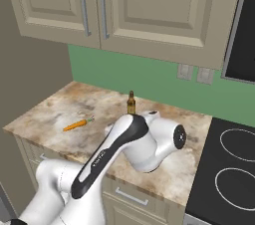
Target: Place the liquor and beer on the top shelf of the fridge to keep them out of children's reach, and place the carrot on lower shelves for easy access.
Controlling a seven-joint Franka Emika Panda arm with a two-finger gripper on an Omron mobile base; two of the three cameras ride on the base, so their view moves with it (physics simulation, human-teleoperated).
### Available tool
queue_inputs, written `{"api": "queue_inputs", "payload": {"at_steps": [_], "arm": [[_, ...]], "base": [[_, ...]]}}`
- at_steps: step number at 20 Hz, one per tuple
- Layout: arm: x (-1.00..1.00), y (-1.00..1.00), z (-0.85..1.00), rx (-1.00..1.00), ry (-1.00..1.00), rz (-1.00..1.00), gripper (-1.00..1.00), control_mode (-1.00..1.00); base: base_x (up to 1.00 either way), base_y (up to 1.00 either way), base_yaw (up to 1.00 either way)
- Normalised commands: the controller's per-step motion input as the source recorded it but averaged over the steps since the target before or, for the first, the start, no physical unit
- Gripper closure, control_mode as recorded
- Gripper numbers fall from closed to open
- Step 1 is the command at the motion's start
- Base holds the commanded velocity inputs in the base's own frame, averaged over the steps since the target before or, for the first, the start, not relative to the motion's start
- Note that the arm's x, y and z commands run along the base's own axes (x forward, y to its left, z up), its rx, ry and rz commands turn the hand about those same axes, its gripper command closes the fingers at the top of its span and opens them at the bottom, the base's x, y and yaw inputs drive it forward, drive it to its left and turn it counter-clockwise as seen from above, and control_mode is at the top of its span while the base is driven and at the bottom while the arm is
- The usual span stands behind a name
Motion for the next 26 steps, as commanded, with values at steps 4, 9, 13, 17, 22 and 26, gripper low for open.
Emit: {"api": "queue_inputs", "payload": {"at_steps": [4,9,13,17,22,26], "arm": [[0.36,0.00,-0.37,0.00,-0.03,0.00,-1.00,-1.00],[0.37,0.07,-0.03,0.06,0.00,0.00,-1.00,-1.00],[0.40,0.01,0.00,0.11,0.00,-0.02,-1.00,-1.00],[0.33,0.00,0.00,0.13,0.00,-0.03,-1.00,-1.00],[0.30,0.00,0.00,0.12,0.00,0.00,-1.00,-1.00],[0.27,0.08,0.00,0.05,0.00,0.00,-1.00,-1.00]], "base": [[0.00,0.00,0.00],[0.00,0.00,0.00],[0.00,0.00,0.00],[0.00,0.00,0.00],[0.00,0.00,0.00],[0.00,0.00,0.00]]}}
